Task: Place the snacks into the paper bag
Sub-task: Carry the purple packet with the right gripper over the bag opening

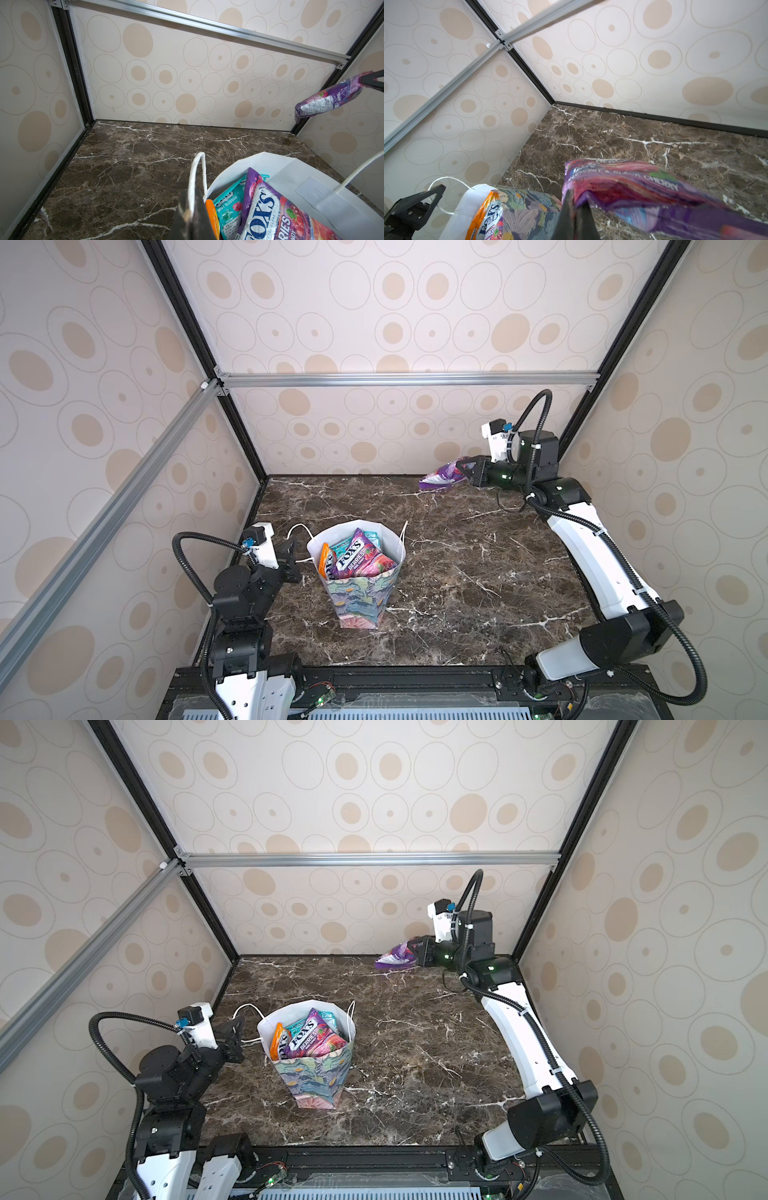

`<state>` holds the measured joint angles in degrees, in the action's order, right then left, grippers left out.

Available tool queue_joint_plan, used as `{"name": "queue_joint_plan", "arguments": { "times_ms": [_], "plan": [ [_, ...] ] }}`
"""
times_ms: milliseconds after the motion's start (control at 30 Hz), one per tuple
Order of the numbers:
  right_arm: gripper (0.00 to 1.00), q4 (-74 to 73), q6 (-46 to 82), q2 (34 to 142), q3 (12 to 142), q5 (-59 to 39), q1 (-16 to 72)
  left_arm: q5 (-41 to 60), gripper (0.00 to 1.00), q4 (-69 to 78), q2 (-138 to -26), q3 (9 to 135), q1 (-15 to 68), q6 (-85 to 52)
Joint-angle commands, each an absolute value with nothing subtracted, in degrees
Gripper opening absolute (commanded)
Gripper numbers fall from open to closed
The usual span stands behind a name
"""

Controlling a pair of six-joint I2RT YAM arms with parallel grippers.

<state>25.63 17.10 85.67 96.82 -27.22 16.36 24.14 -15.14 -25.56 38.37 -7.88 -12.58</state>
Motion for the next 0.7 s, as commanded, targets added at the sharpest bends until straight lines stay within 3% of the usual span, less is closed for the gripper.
{"name": "queue_joint_plan", "arguments": {
  "times_ms": [0,667],
  "plan": [
    [0.0,27.6,14.7,86.0,101.0,-25.6,18.5,25.2,0.0,-14.9,-25.2,38.6,-7.9,-11.9],
    [0.0,34.2,9.9,87.2,114.6,-18.3,32.3,25.3,0.0,-14.8,-25.0,38.7,-8.0,-11.9]
  ]
}}
